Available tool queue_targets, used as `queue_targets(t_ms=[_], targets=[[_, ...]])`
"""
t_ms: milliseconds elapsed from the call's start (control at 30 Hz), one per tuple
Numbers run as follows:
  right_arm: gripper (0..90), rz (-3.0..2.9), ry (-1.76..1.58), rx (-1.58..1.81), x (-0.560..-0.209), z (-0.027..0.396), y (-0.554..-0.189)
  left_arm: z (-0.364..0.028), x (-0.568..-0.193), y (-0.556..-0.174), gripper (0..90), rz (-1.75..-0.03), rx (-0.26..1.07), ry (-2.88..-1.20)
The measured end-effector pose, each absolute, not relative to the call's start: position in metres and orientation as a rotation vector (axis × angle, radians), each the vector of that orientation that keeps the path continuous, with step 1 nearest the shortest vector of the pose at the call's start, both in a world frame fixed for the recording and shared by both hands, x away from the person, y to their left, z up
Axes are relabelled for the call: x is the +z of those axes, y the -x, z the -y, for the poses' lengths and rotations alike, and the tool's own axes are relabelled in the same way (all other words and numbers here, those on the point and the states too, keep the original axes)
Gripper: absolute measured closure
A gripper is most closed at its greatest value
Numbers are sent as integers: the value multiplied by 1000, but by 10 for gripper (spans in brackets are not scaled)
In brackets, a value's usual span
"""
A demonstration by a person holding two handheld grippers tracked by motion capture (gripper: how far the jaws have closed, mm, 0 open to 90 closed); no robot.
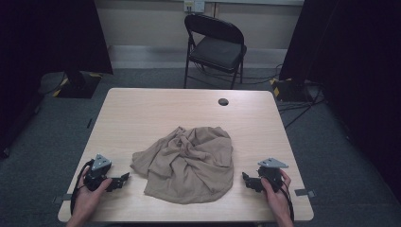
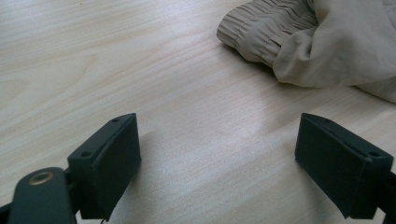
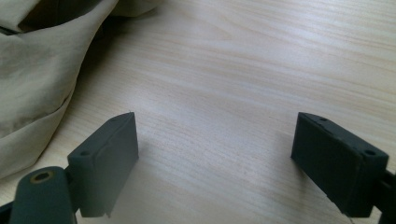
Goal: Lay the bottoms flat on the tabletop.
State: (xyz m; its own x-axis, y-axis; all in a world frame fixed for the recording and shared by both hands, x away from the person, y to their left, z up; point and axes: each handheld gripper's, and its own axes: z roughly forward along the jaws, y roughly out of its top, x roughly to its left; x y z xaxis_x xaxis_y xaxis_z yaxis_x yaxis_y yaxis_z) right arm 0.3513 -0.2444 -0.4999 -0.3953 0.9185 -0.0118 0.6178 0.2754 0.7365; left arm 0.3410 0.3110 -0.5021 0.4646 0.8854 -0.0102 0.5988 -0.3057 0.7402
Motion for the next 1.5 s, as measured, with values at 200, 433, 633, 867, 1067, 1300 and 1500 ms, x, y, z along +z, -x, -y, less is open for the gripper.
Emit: queue_targets(t_ms=[200, 433, 633, 867, 1067, 1300, 1500], targets=[[137, -2112, -1383, 919, -500, 244, -351, -311, -502, -341, 135, -1229, 534, -2027], [139, -2130, -1374, 920, -499, 244, -349, -311, -502, -341, 135, -1227, 532, -2027], [156, -2175, -1358, 968, -489, 240, -350, -312, -502, -341, 135, -1224, 532, -2028], [175, -2132, -1297, 1129, -445, 224, -362, -312, -502, -341, 135, -1223, 532, -2031], [147, -2217, -1158, 1204, -414, 174, -391, -312, -502, -341, 135, -1223, 532, -2030], [147, -2319, -1019, 1249, -406, 103, -430, -312, -502, -341, 134, -1222, 531, -2031], [177, -2404, -1005, 1217, -426, 64, -463, -312, -502, -341, 134, -1221, 530, -2031]])
